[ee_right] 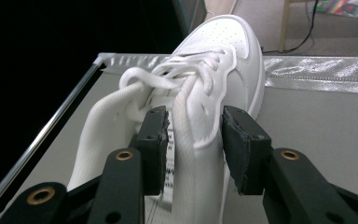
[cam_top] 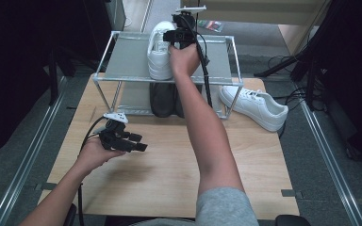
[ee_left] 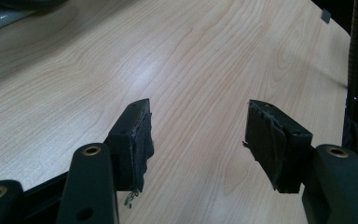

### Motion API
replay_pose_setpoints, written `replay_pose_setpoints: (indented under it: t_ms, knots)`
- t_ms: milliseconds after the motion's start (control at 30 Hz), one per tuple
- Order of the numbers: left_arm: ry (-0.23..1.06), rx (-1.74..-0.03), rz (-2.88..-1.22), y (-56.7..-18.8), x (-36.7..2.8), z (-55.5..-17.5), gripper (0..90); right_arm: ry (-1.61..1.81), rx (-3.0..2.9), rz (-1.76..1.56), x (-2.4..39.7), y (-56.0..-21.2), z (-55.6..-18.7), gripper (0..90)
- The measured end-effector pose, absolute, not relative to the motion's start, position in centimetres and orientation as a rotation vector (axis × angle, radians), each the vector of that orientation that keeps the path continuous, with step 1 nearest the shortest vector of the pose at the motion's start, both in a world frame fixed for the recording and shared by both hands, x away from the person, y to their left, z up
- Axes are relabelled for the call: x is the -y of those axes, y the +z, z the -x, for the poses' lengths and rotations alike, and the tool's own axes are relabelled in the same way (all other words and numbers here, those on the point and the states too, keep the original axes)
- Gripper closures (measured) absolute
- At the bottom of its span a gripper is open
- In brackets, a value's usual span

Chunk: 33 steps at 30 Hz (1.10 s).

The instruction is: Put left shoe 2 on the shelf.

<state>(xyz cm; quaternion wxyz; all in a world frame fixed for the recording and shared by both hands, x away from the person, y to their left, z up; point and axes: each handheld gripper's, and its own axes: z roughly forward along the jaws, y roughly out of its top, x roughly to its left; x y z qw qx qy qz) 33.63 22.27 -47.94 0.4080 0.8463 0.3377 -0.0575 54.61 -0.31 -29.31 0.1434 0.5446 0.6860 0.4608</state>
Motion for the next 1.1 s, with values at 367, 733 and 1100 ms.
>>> replay_pose_setpoints:
  t_ms: [367,733,1100]
  knots:
    - [-0.136,-0.856,-2.138,-48.1,-22.5,-34.0,41.5,1.421,-2.048,-1.436,2.9,-27.9,-51.7,66.6]
    - [-0.120,-0.843,-2.136,-47.9,-22.6,-33.9,41.2,1.487,-2.158,-1.239,5.0,-28.6,-47.8,67.3]
    - [-0.108,-0.847,-2.134,-47.8,-22.7,-33.7,40.8,1.511,-2.268,-1.052,7.0,-30.7,-44.7,64.0]
